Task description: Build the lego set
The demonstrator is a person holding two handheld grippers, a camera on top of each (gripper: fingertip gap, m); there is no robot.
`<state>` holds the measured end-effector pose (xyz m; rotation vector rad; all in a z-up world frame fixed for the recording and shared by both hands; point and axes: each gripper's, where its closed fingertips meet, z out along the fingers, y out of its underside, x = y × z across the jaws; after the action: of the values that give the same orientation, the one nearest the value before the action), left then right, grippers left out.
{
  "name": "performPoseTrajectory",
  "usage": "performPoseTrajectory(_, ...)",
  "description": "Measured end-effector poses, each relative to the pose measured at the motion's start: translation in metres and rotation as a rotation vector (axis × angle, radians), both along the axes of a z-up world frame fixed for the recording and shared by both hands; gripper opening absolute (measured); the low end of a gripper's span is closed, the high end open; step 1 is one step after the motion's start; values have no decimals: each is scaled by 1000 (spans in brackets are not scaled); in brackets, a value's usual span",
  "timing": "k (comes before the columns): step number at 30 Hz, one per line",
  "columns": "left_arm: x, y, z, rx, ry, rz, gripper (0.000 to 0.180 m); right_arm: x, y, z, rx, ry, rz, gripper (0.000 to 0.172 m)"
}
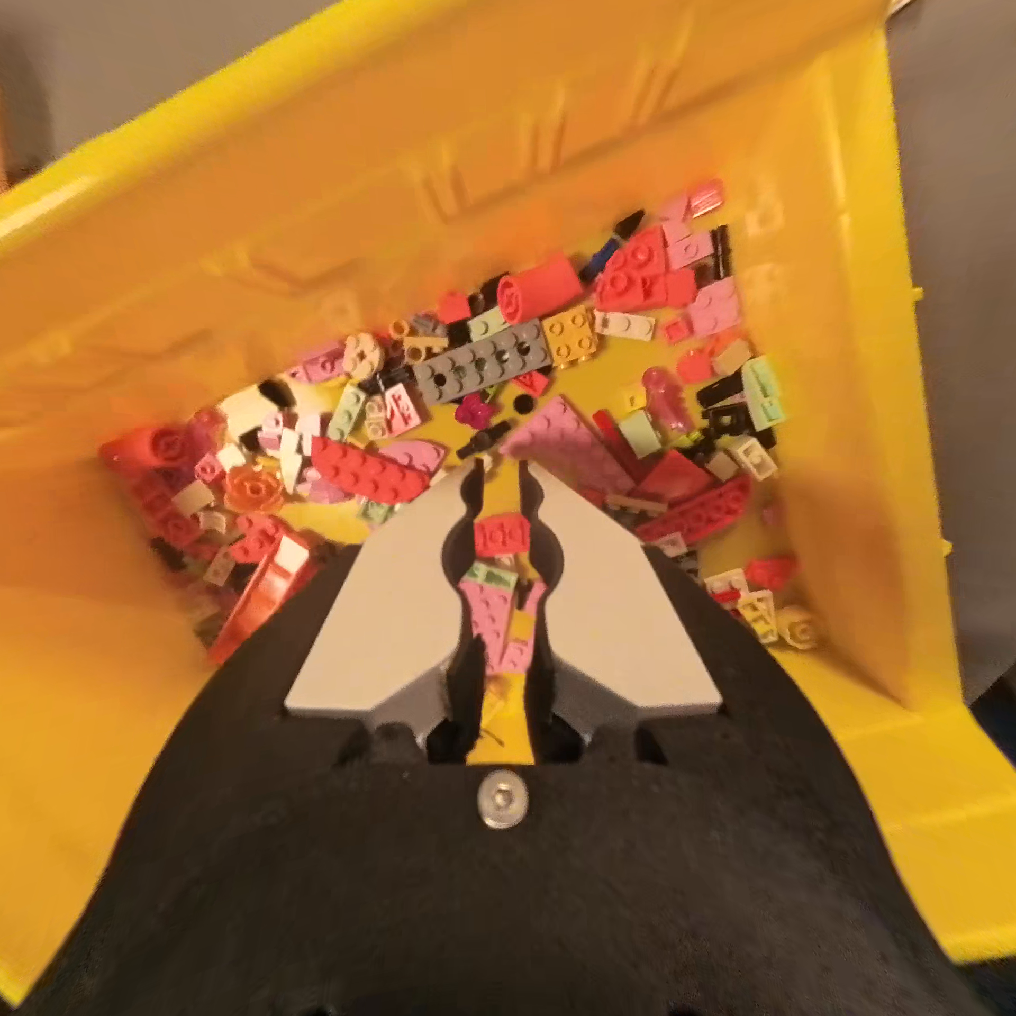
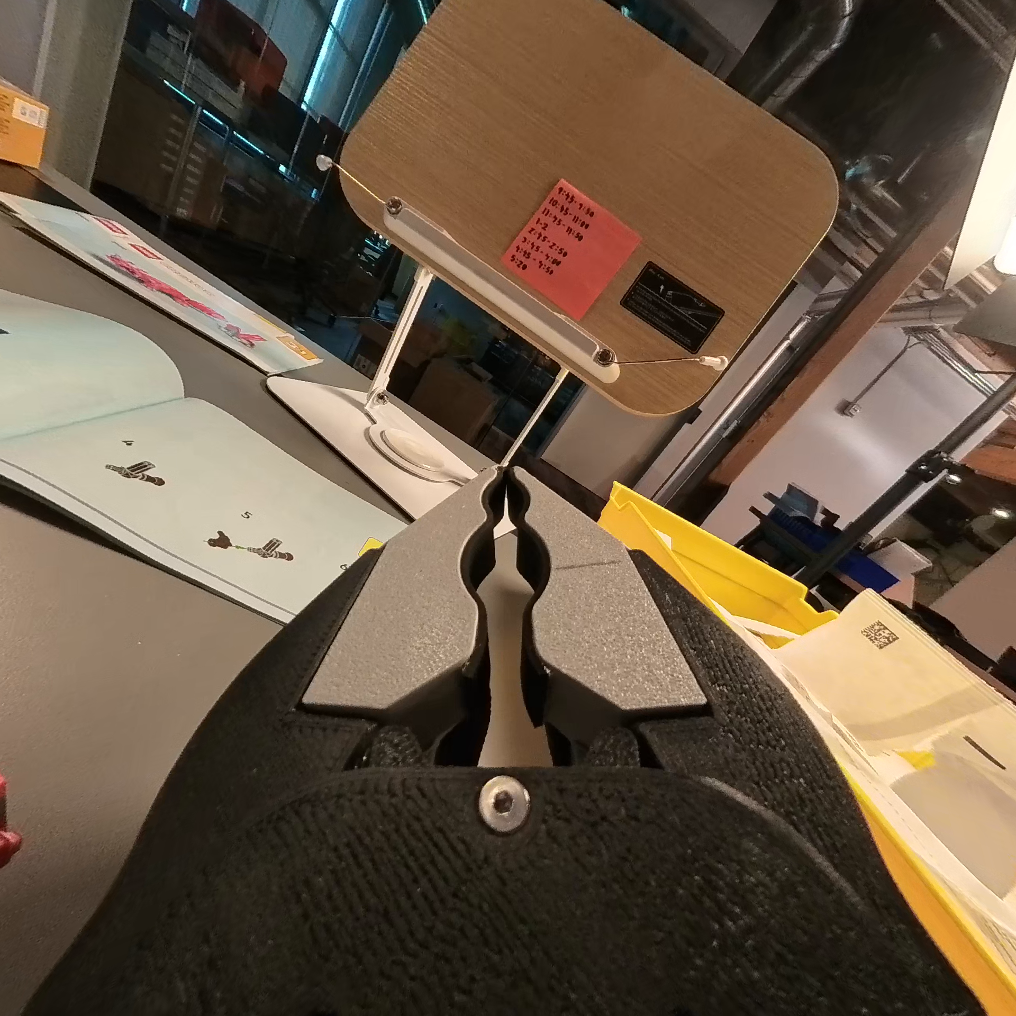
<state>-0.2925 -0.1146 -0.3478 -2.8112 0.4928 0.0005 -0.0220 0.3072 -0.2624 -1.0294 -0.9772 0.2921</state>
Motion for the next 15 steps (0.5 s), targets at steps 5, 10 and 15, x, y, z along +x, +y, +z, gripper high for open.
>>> performPoseTrajectory(5, -9, 7, -6, -6, 48, -111, 11, -1, 0, -1, -2, -3, 2, 0)
performPoseTrajectory(10, -9, 7, -14, -63, -22, -101, 16, -1, 0, -1, -5, -4, 5, 0)
performPoseTrajectory(15, -7, 6, -18, -85, -36, -124, 9, -1, -1, -1, -6, -4, 8, 0)
